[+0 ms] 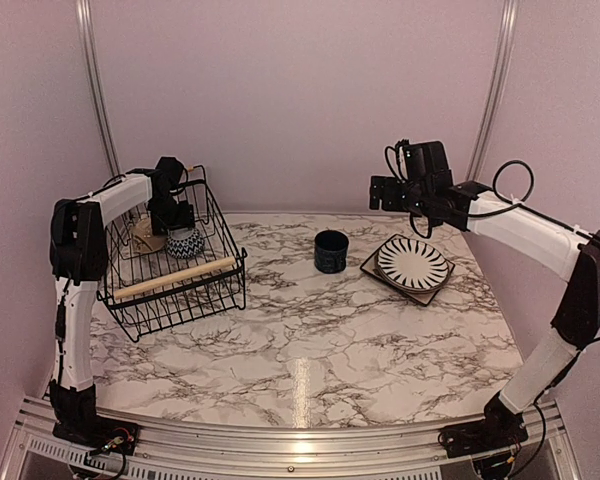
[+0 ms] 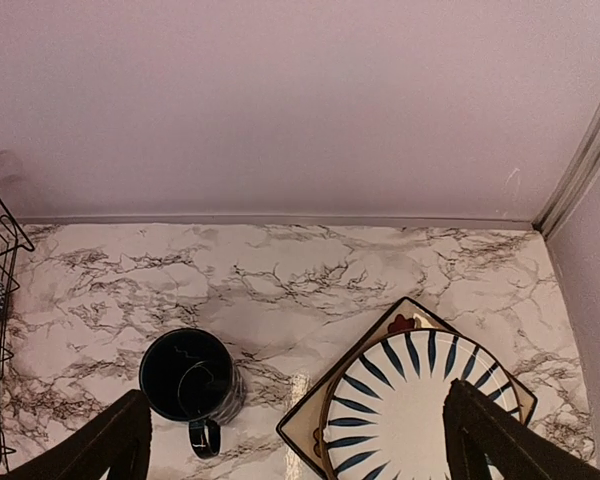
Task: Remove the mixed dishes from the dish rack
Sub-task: Grab the bowl from the dish rack.
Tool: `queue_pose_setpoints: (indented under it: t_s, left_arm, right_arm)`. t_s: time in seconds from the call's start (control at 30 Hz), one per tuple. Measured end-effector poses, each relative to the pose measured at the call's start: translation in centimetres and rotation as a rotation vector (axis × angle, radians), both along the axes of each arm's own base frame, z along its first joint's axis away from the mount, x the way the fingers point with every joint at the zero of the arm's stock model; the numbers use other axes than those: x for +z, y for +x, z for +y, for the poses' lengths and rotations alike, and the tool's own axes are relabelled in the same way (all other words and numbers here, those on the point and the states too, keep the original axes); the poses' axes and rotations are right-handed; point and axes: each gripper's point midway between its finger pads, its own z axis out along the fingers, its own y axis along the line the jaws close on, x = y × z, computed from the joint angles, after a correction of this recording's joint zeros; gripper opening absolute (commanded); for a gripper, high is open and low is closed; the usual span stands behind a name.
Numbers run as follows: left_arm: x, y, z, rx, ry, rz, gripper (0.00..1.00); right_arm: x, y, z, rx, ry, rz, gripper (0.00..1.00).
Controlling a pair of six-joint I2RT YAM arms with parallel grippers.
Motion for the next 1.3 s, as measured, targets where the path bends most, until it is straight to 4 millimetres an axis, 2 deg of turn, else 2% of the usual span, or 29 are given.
queue_pose_setpoints:
  t_s: [0.2, 0.33, 0.47, 0.9, 1.1, 1.3]
  left_arm:
    - [-0.1, -0.2, -0.2, -0.011, 0.012, 0.008, 0.66]
    - [-0.1, -0.4, -0.4, -0.017, 0.019, 0.012, 0.52]
    - [-0.1, -0.4, -0.6, -0.024, 0.026, 0.01, 0.43]
    - [0.8, -1.0, -0.4, -0.029, 0.045, 0.017, 0.34]
    - [4.1, -1.6, -0.2, -0.03, 0.037, -0.028, 0.33]
    - [9.6, -2.7, -0.3, -0.035, 0.008, -0.117, 0.31]
  right_arm:
    - [-0.3, 0.1, 0.1, 0.006, 0.0, 0.007, 0.98]
    - [-0.3, 0.0, 0.2, 0.006, 0.0, 0.007, 0.98]
    - [-0.4, 0.0, 0.2, 0.007, -0.002, 0.011, 0.97]
    - [-1.9, 0.4, 0.7, 0.023, -0.01, 0.045, 0.97]
    - [-1.7, 0.6, 1.1, 0.038, 0.0, 0.045, 0.97]
    - [-1.9, 0.5, 1.9, 0.076, 0.02, 0.057, 0.96]
